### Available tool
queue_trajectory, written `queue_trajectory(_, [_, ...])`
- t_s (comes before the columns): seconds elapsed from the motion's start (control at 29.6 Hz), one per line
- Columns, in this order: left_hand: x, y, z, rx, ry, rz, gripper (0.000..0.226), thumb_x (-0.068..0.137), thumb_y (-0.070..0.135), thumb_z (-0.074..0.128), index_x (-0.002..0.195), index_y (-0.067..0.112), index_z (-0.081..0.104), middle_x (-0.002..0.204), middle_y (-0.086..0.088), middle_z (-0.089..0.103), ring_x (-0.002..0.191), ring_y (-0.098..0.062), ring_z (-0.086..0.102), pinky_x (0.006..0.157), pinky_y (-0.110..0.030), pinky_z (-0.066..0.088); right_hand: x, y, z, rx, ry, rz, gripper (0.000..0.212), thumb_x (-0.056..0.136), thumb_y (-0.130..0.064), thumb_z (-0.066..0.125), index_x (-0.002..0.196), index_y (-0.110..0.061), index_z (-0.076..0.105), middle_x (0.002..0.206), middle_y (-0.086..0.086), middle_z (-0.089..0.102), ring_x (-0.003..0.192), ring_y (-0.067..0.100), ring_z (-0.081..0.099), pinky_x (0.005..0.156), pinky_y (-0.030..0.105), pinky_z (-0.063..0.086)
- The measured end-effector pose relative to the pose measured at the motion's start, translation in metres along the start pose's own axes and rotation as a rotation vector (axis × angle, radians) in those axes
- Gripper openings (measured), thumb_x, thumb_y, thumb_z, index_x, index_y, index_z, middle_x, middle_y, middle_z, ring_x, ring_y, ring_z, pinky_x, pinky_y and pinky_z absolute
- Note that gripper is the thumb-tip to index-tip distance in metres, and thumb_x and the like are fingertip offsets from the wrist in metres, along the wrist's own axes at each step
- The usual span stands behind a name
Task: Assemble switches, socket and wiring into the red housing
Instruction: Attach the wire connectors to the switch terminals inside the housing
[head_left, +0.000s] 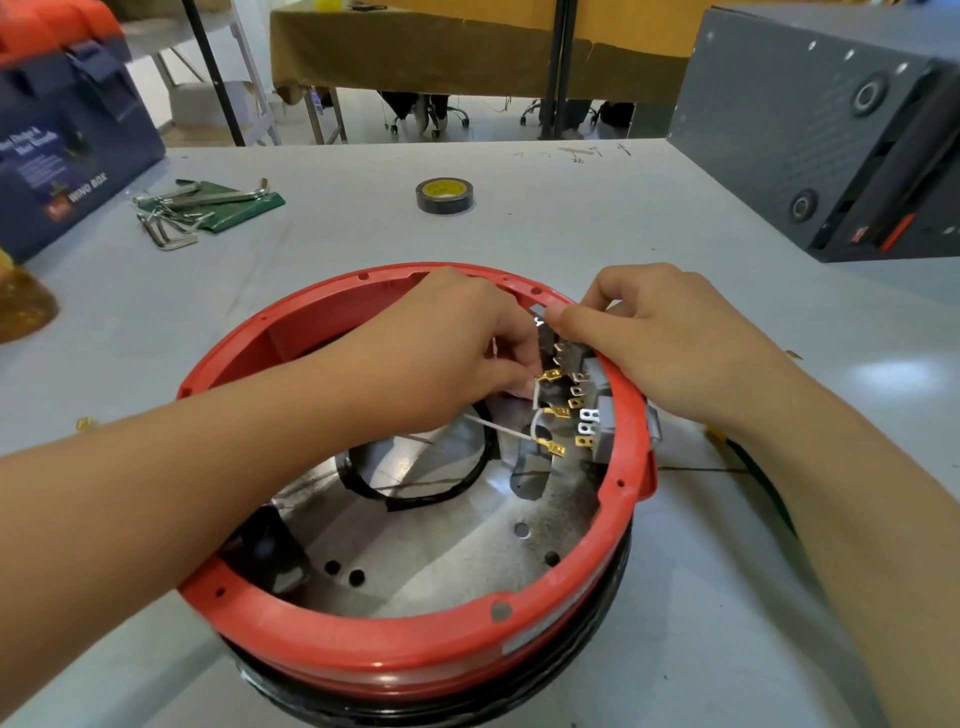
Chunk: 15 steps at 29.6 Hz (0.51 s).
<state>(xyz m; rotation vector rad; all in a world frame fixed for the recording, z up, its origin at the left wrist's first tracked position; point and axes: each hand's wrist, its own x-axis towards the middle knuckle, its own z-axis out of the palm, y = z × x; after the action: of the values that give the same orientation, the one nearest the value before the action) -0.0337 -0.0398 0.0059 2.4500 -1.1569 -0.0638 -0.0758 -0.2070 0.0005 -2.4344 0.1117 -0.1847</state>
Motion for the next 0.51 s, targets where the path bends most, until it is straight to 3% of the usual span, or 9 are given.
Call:
queue_trajectory(0.24, [-0.0001, 0.0009, 0.0005, 0.008, 0.011, 0.021, 0.005, 0.08, 0.021, 0.07, 0.075, 0.021, 0.072, 0.077, 0.008, 0.067, 0.074, -0.006, 0.056, 0.068, -0.021, 0.039, 0.0, -0.0003, 0.0011, 0.002, 0.005, 0.0, 0.034, 0.086, -0.047, 0.054, 0.075, -0.016, 0.06, 0.061, 0.001, 0.061, 0.053, 0.008, 0.05, 0.044, 0.008, 0.035])
queue_trajectory(0.51, [0.0013, 0.0023, 0.0027, 0.002, 0.009, 0.037, 0.006, 0.082, 0.019, 0.069, 0.076, 0.018, 0.072, 0.077, 0.007, 0.067, 0.072, -0.005, 0.056, 0.066, -0.016, 0.039, -0.0007, -0.0005, 0.0005, -0.006, -0.003, -0.008, 0.035, 0.087, -0.048, 0.053, 0.075, -0.015, 0.059, 0.06, 0.0, 0.059, 0.052, 0.008, 0.048, 0.043, 0.008, 0.034])
